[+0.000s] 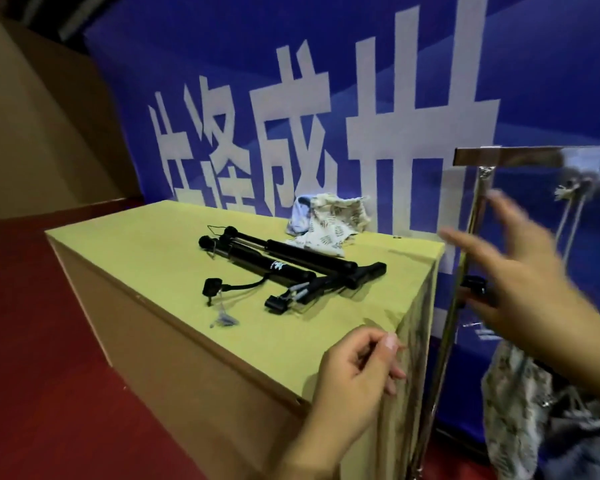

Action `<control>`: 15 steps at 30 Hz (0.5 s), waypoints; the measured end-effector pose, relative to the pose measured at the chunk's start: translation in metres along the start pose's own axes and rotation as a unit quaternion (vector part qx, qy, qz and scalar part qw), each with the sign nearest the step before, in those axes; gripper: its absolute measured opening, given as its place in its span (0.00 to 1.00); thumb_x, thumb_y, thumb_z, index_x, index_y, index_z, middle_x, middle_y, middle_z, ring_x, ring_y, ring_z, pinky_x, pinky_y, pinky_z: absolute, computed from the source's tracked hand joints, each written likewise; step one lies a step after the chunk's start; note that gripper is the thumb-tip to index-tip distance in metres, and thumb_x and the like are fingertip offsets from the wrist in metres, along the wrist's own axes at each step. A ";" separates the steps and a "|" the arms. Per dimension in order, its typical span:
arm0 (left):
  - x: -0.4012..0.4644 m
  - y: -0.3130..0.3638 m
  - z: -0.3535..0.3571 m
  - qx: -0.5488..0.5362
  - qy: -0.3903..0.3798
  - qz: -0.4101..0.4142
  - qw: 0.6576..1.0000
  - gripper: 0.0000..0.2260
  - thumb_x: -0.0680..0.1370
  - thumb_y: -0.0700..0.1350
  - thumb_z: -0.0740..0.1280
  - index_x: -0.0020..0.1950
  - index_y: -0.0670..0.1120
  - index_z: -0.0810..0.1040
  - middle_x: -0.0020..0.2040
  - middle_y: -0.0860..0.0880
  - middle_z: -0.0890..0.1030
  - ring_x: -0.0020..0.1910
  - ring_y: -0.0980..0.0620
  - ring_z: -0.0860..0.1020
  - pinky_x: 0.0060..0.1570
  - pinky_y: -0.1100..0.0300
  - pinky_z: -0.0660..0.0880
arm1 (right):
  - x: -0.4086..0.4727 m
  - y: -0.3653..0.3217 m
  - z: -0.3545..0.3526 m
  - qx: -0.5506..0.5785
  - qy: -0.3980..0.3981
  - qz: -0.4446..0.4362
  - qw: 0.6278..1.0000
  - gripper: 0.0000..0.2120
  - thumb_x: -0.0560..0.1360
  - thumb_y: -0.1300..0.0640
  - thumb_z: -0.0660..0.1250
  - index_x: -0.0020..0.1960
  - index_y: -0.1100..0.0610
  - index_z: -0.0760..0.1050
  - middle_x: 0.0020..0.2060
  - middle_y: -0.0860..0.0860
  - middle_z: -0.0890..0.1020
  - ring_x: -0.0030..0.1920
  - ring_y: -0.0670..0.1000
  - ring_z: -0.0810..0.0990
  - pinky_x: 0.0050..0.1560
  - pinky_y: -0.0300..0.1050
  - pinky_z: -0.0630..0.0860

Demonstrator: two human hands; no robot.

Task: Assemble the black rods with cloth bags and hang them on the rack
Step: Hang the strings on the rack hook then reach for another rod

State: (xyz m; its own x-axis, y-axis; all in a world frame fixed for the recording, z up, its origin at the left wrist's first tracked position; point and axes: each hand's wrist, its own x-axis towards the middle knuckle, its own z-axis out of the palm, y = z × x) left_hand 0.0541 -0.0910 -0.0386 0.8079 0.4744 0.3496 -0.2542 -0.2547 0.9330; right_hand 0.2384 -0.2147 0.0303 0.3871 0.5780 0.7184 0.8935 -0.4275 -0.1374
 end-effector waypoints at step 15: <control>0.011 -0.012 -0.013 0.027 -0.045 -0.062 0.997 0.10 0.80 0.50 0.60 0.39 0.57 0.74 0.30 0.58 0.76 0.31 0.63 0.72 0.40 0.64 0.73 | 0.087 -0.025 0.166 0.038 -0.259 0.019 0.965 0.22 0.73 0.52 0.68 0.66 0.53 0.71 0.56 0.55 0.77 0.57 0.55 0.74 0.55 0.45 0.72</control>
State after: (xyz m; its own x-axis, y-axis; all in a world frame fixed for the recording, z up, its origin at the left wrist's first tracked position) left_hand 0.0596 -0.0719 -0.0447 0.8763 0.4280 0.2213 -0.1227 -0.2459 0.9615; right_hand 0.2881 -0.0380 -0.0171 0.4640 0.8411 0.2779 0.8831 -0.4145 -0.2198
